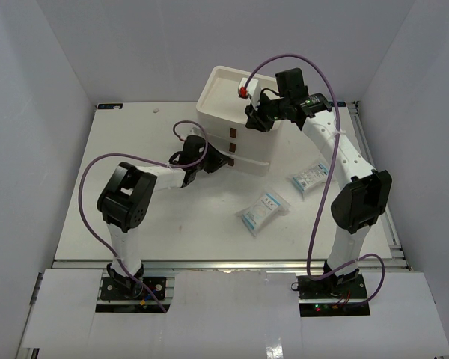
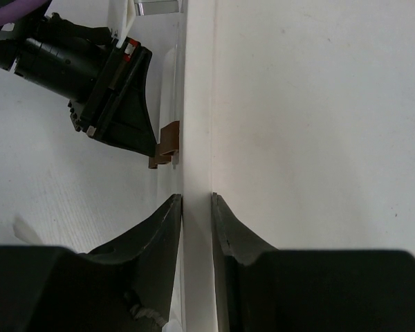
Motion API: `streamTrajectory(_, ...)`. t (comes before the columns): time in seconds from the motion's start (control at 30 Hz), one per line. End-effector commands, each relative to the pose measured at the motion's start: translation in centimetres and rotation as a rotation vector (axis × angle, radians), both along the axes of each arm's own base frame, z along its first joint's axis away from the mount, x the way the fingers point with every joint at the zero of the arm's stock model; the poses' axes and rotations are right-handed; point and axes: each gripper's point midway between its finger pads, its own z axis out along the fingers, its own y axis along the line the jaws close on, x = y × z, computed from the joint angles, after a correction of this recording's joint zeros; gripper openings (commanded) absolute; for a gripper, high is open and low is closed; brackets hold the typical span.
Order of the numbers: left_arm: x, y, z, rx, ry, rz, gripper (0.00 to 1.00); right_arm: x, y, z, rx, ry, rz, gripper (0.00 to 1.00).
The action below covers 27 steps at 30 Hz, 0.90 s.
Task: Organize the makeup
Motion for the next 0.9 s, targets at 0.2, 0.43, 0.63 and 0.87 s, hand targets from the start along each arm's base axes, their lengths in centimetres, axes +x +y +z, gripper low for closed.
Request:
streamTrajectory(0.2,3.6,1.0,2.4,-0.161,-0.042,0.173,0.30,-2.1,-0.2,-1.6,-0.033,0.081,0.014,0.30)
streamTrajectory(0.43,3.3,0.7,3.3,-0.181,-0.060,0.144,0.30,-2.1,-0.5,-1.2,-0.041,0.065,0.006,0.35)
streamTrajectory(0.63,0.6,1.7,4.0,-0.135,-0.091,0.070,0.39,-0.8,-0.9,3.8,0.010,-0.047,-0.043,0.74)
streamTrajectory(0.87,-3.9,3.7,7.2,0.026,-0.208,-0.081,0.64,-1.7,-3.7,11.7,0.108,-0.196,-0.080,0.92)
